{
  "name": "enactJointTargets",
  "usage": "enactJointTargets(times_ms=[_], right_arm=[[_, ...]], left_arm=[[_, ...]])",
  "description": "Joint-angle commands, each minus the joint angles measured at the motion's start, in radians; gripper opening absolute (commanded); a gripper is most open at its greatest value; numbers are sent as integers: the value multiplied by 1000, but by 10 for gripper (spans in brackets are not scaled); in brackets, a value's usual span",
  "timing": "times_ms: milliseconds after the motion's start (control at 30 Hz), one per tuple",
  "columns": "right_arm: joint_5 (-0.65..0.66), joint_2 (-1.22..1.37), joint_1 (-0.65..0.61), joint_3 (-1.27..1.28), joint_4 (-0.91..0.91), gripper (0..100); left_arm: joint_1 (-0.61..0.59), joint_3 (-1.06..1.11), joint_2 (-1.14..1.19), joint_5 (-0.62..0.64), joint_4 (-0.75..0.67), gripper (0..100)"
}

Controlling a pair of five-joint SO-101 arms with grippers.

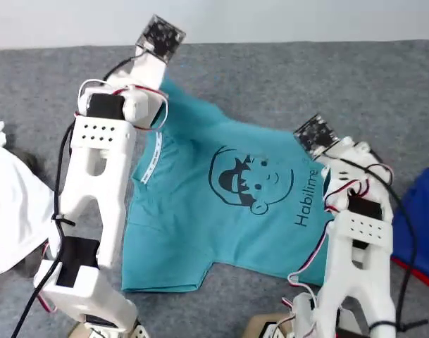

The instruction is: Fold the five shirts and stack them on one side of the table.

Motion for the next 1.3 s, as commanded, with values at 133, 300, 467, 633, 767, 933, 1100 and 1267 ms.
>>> enactJointTargets(times_ms=[133, 300, 467, 633, 767, 933, 1100, 1267], right_arm=[[49, -156, -36, -58, 375, 9], [83, -179, -30, -57, 545, 10], [89, -176, -30, -54, 659, 10], [91, -180, -30, -55, 716, 10], [157, -185, -15, -61, 739, 10], [196, -185, -4, -61, 737, 9], [236, -185, -1, -60, 740, 9], [292, -185, 16, -57, 740, 9]], left_arm=[[14, -41, -3, -180, 276, 2], [17, -12, -2, -236, 368, 2], [12, 130, -3, -313, 381, 2], [12, 237, -5, -325, 368, 2], [11, 268, -6, -348, 376, 2], [11, 323, -12, -394, 377, 2], [-38, 329, -12, -462, 437, 2], [-133, 328, -12, -531, 479, 2]])
